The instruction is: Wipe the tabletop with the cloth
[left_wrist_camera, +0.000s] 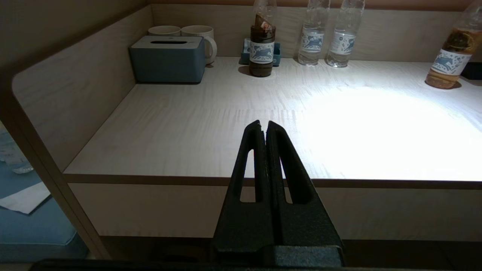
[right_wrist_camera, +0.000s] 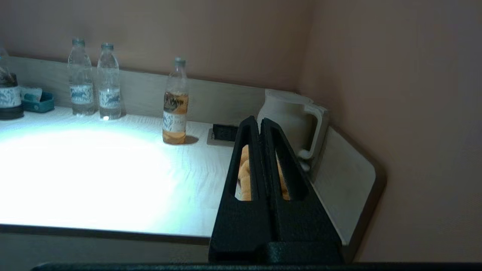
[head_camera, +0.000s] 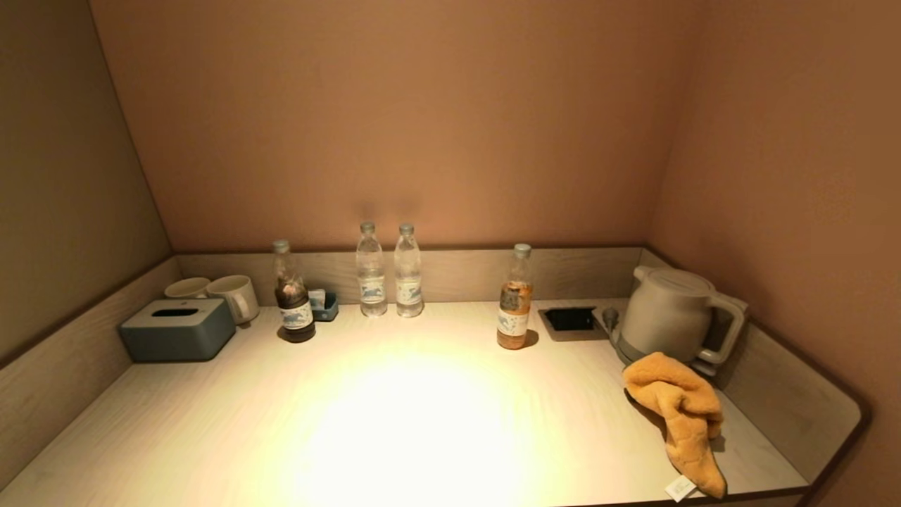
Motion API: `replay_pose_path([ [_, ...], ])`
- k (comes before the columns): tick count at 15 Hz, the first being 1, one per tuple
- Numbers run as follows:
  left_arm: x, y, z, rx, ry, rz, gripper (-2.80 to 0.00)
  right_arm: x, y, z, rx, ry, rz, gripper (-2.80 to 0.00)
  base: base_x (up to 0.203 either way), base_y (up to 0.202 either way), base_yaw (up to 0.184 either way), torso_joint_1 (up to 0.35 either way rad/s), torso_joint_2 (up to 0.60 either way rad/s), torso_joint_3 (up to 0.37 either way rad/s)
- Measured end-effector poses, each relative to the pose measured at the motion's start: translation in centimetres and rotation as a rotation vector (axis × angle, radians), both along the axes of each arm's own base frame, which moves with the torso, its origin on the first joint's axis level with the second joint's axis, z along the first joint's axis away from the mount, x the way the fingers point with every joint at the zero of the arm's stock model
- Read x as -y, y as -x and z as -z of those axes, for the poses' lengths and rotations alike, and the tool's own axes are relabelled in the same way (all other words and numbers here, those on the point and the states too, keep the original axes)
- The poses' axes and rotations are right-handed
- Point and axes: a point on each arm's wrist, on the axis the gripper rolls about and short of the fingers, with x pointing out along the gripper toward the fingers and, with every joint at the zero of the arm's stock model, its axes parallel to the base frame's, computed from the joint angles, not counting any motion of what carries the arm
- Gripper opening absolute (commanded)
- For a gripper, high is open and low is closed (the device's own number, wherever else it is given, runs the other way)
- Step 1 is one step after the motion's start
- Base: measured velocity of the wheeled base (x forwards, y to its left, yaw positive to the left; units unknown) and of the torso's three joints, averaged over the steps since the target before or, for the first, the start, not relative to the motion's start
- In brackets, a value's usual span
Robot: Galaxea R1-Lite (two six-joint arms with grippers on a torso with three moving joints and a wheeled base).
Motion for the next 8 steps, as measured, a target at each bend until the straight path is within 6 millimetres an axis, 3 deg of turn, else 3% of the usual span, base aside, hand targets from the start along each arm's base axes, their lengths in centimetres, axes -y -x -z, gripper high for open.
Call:
replay_pose_path([
  [8, 0.0, 0.0, 0.0, 0.000, 0.000, 0.000, -2.80, 0.0, -0.4, 1.4, -0.103, -0.018, -0.003, -2.80, 0.000, 0.000, 0.000, 0.000, 0.00, 0.000],
])
